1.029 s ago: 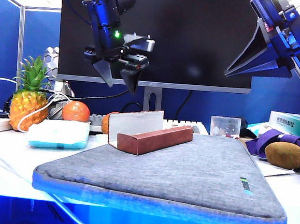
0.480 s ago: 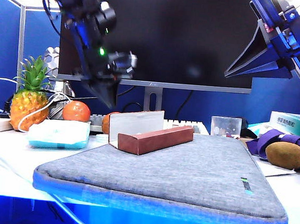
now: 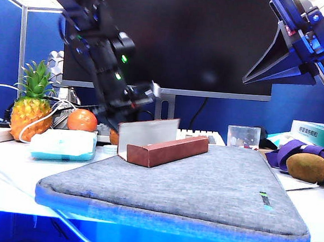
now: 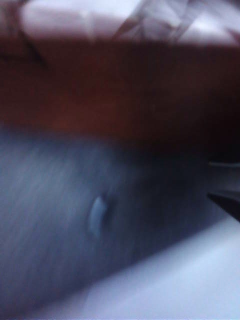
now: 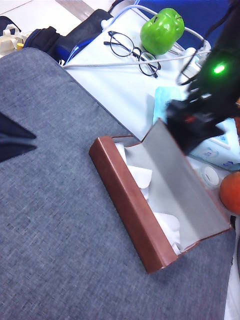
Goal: Close the glasses case.
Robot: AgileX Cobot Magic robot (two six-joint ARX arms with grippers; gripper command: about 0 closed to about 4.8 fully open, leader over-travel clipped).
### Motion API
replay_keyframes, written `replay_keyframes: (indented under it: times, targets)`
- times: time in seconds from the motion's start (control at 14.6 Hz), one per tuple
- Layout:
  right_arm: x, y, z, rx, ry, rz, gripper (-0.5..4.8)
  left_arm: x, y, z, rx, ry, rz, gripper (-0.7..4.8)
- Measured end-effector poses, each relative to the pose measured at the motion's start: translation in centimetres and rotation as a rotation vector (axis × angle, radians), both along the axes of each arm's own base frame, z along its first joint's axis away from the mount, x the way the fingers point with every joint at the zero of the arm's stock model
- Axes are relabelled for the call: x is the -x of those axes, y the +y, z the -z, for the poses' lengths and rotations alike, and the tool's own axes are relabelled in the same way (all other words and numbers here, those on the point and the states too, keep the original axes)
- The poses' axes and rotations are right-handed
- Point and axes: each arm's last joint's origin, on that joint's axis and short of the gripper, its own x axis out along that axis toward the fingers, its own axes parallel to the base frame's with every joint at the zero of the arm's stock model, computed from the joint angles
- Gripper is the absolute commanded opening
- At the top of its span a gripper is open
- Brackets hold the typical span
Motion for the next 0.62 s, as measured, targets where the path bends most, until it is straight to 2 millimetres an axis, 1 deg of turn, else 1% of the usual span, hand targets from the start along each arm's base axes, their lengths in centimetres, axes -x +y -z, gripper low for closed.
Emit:
replay_keyframes:
  times: [0.07,0.21,0.34,0.48,0.55,0.62]
  targets:
    - [0.0,0.0,0.0,0.001,-0.001,0.003,-0.06,0.5,-0.8,-0.1,0.035,0.027,0.035,0.81]
    - [-0.1,0.0,0.0,0.007,-0.013,0.011,-0.06,1.7,-2.6,-0.9,0.078,0.027,0.096,0.81]
    - [-0.4,0.1,0.3,0.010,-0.003,0.012,-0.06,2.9,-4.9,-1.1,0.084,0.025,0.152,0.82]
    - [-0.6,0.1,0.7,0.013,0.017,0.009,-0.06,3.9,-6.6,-1.2,0.075,0.013,0.193,0.84]
    - [-0.7,0.1,0.8,0.013,0.017,0.005,-0.06,4.0,-6.8,-1.5,0.038,-0.012,0.191,0.85]
    - [-0.8,0.2,0.7,0.016,-0.004,0.000,-0.06,4.1,-6.9,-2.3,-0.012,-0.056,0.180,0.90]
